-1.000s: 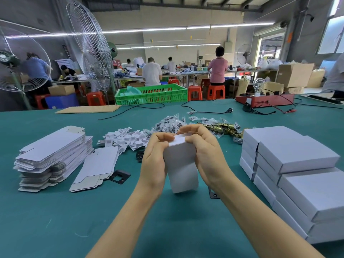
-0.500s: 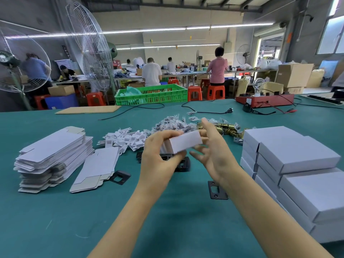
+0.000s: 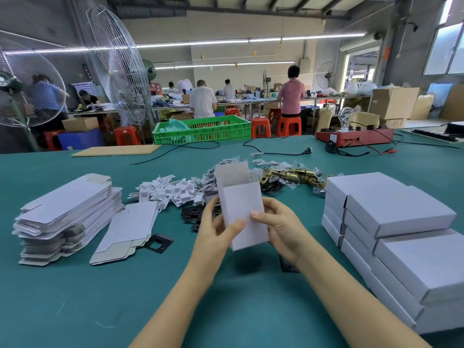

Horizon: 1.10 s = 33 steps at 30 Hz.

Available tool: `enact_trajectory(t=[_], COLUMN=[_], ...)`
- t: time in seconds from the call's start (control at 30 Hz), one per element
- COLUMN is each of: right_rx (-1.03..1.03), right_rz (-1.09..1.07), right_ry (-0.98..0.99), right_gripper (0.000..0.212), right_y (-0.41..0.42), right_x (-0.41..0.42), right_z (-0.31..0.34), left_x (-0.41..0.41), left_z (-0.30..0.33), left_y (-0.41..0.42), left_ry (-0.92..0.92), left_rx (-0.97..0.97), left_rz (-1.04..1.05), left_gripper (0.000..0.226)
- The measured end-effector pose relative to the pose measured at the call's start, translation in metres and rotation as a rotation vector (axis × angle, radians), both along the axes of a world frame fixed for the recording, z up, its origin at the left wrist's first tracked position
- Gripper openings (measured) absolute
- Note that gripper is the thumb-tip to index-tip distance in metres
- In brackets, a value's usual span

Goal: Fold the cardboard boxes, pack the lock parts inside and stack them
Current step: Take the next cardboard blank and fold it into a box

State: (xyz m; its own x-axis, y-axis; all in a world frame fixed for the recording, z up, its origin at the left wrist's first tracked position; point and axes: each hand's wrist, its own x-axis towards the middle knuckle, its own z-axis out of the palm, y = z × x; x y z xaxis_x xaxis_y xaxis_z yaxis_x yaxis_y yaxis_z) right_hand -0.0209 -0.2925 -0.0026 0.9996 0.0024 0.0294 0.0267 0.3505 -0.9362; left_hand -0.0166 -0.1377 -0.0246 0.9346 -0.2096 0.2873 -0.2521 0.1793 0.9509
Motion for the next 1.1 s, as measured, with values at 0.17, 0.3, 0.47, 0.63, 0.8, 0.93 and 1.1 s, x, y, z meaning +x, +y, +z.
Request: enact_trajectory(t=[0.17, 0.3, 0.47, 0.63, 0.8, 0.93, 1.1], right_rx=[0.023, -0.049, -0.219, -0.232, -0.298, -0.454, -0.518], right_rz=[0.167, 0.197, 0.146, -0.046, -0.383, -0.548, -0.566], right_ry=[-0.089, -0.143, -0.164, -0.085, -0.016, 0.050, 0.154], right_gripper=[0.047, 0.045, 0.037, 0.030, 0.017, 0.029, 0.022], right_y=[0.006, 0.002, -0.003, 0.001, -0.011, -0.030, -0.041], right_x=[-0.003, -0.002, 0.002, 0.008, 0.013, 0.018, 0.024], right_z=[-0.010, -0.012, -0.013, -0.019, -0.022, -0.027, -0.030], left_x=[0.009, 0.012, 0.013, 0.012, 0.021, 0.025, 0.029], left_z=[-0.004, -0.004, -0.004, -0.011, -0.014, -0.016, -0.017], left_y=[0.008, 0.014, 0.021, 0.017, 0.024, 0.027, 0.028], left_ry=[0.087, 0.120, 0.096, 0.063, 0.064, 0.090, 0.079], left_rx=[-0.029, -0.013, 0.060, 0.061, 0.006, -0.030, -0.006], left_rz=[0.010, -0.031, -0.023, 0.077, 0.275, 0.324, 0.340], left_gripper=[0.049, 0.063, 0.048, 0.036, 0.023, 0.021, 0.021])
